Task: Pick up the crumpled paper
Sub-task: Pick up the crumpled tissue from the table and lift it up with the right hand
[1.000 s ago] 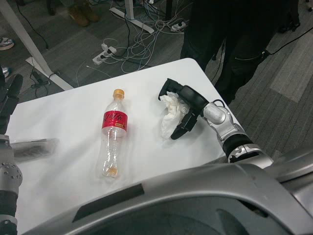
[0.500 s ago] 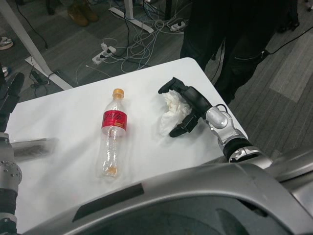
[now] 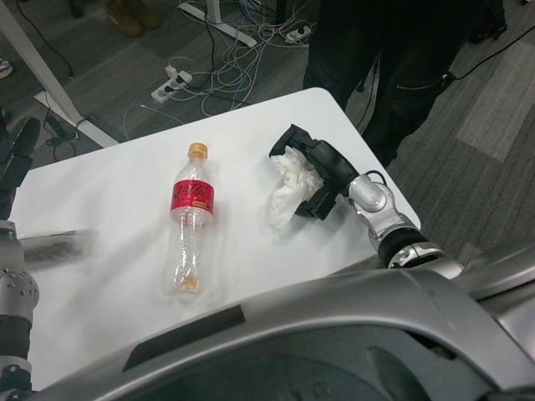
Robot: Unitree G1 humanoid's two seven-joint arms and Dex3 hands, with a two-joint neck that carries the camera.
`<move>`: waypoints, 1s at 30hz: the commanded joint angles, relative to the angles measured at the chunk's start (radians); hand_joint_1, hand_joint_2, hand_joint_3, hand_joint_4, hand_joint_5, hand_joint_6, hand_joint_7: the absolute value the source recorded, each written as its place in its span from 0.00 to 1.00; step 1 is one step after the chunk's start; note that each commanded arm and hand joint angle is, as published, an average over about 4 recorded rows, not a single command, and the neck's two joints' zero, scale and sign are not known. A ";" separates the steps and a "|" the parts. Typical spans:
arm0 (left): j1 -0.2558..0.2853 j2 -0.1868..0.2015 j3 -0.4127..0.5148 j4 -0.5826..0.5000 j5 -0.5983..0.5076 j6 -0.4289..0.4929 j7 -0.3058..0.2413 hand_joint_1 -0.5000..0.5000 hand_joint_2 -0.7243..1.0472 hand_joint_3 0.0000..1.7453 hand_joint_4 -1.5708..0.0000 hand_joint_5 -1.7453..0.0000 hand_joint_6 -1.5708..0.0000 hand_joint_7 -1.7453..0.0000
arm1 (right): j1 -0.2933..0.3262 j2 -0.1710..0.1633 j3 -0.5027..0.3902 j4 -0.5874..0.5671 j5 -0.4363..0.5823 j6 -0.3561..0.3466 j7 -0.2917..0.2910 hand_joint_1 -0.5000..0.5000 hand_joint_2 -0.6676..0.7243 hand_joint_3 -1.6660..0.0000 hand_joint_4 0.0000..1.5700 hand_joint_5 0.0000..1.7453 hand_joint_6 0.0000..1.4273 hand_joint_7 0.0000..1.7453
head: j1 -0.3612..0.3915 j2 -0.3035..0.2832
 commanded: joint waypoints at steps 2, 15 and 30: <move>-0.002 0.004 -0.001 0.006 -0.008 -0.009 0.001 0.56 0.90 0.00 0.83 1.00 1.00 1.00 | 0.029 -0.005 0.009 0.019 -0.010 0.049 0.007 1.00 0.28 0.00 0.00 0.00 0.00 0.88 | 0.001 0.001; 0.010 0.004 -0.001 -0.001 -0.010 -0.009 0.001 0.60 0.90 0.00 0.83 1.00 1.00 1.00 | 0.029 -0.007 0.024 -0.001 -0.006 0.057 0.017 1.00 0.23 0.00 0.00 0.00 0.00 0.88 | 0.002 0.007; 0.014 0.005 -0.003 -0.003 -0.013 -0.011 0.001 0.60 0.90 0.00 0.83 1.00 1.00 1.00 | 0.029 -0.007 0.033 -0.046 -0.016 0.057 0.017 1.00 0.23 0.00 0.00 0.00 0.00 0.88 | 0.005 0.014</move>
